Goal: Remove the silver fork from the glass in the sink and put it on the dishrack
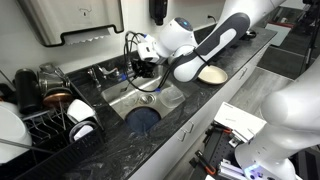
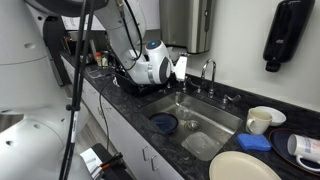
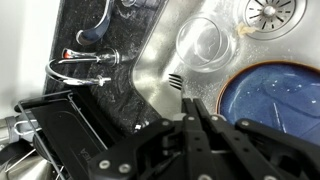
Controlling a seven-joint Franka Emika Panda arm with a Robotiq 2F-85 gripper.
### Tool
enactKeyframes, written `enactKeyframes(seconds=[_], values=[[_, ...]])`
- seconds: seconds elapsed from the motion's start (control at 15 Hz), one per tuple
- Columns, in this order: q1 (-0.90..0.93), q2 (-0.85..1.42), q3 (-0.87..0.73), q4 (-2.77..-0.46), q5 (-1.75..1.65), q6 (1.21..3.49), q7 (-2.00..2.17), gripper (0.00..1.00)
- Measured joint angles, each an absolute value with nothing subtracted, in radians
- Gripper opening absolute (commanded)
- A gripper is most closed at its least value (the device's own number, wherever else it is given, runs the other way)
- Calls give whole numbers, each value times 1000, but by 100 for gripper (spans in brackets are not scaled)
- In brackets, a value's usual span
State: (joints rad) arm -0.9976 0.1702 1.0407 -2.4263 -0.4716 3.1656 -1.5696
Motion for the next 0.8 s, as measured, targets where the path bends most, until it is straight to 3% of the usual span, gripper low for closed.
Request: enactKeyframes(seconds=[0.33, 0.8], values=[[-1156, 257, 1207, -2377, -473, 3056, -1766, 1], [-1594, 499, 1650, -2282, -470, 2735, -2093, 1]])
